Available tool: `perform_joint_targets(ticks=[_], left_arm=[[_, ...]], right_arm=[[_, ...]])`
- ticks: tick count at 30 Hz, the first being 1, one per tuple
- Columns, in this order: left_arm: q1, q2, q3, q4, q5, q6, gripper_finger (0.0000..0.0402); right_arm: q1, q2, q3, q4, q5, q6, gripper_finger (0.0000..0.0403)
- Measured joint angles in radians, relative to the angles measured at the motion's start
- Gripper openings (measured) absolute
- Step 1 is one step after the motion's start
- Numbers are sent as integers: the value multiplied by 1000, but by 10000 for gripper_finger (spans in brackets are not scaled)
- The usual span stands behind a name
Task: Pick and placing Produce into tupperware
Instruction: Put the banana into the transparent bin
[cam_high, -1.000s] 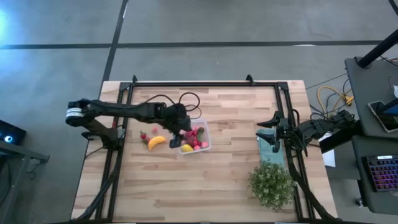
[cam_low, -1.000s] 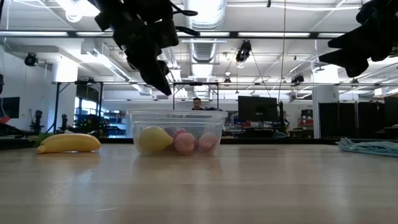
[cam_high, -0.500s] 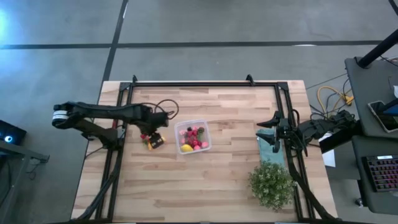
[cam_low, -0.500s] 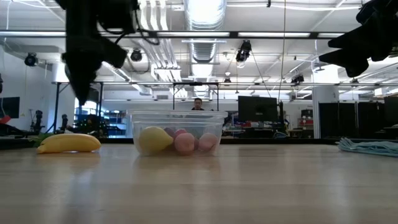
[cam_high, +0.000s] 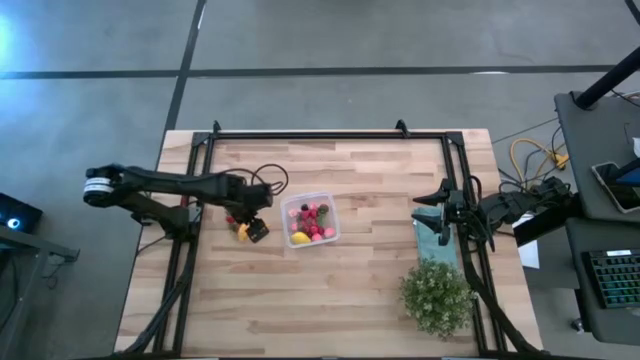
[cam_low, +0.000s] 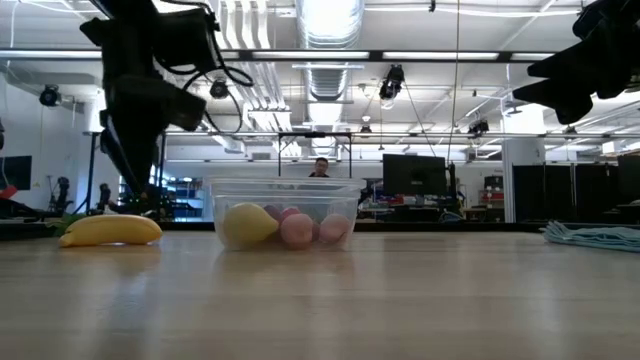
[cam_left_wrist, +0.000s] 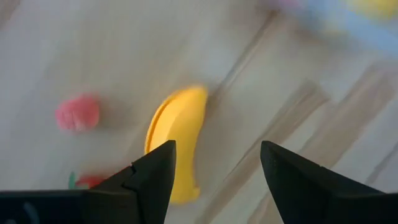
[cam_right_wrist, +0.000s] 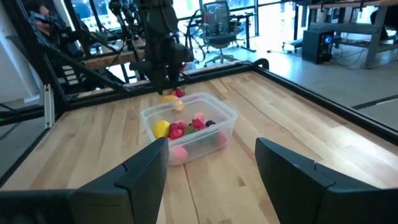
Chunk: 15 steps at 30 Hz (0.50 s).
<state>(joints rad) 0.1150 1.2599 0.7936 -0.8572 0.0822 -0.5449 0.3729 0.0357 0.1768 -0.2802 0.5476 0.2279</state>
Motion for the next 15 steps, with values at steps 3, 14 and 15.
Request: perform_joint_targets(ticks=[3,14,15], left_arm=[[10,22,-3,-30,29,-30,219],[16,38,-4,-45,42,-49,219],[16,41,-4,-45,42,-41,219]], right_arm=[[0,0,0,0,0,0,233],[0,-1,0,0,0,0,233],[0,-1,0,0,0,0,233]])
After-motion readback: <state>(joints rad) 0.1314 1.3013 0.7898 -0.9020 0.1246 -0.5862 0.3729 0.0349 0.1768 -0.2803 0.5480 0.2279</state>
